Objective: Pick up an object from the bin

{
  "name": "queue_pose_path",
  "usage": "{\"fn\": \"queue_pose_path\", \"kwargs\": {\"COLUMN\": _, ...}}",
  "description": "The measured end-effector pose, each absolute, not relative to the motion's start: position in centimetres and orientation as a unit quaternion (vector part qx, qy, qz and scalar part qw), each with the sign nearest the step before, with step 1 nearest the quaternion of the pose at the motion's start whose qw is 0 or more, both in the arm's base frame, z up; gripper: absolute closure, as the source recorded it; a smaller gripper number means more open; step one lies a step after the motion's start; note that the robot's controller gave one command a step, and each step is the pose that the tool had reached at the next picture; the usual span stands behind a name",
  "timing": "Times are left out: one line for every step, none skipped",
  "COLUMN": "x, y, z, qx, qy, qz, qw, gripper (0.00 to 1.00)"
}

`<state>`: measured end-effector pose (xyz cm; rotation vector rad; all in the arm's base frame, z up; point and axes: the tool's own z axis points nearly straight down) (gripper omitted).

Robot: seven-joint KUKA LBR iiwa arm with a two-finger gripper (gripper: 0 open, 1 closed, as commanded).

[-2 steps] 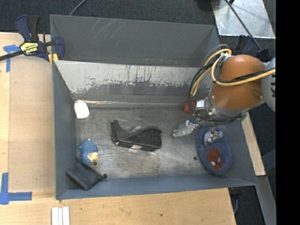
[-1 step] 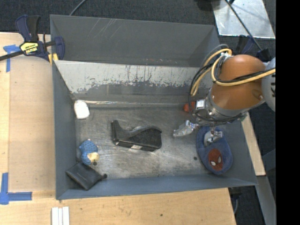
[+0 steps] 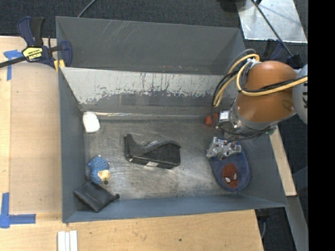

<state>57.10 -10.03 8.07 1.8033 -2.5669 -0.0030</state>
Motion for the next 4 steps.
{"fn": "queue_pose_path", "kwargs": {"x": 57.2, "y": -10.0, "z": 8.9, "qx": 0.575, "qy": -0.818, "qz": 0.001, "qw": -0.002, "gripper": 1.0}}
{"fn": "queue_pose_path", "kwargs": {"x": 57.3, "y": -10.0, "z": 10.4, "qx": 0.574, "qy": -0.819, "qz": 0.001, "qw": -0.002, "gripper": 1.0}}
{"fn": "queue_pose_path", "kwargs": {"x": 57.5, "y": -10.0, "z": 13.5, "qx": 0.574, "qy": -0.819, "qz": 0.002, "qw": -0.003, "gripper": 1.0}}
{"fn": "queue_pose_path", "kwargs": {"x": 57.6, "y": -9.9, "z": 16.4, "qx": 0.573, "qy": -0.82, "qz": 0.002, "qw": -0.003, "gripper": 1.0}}
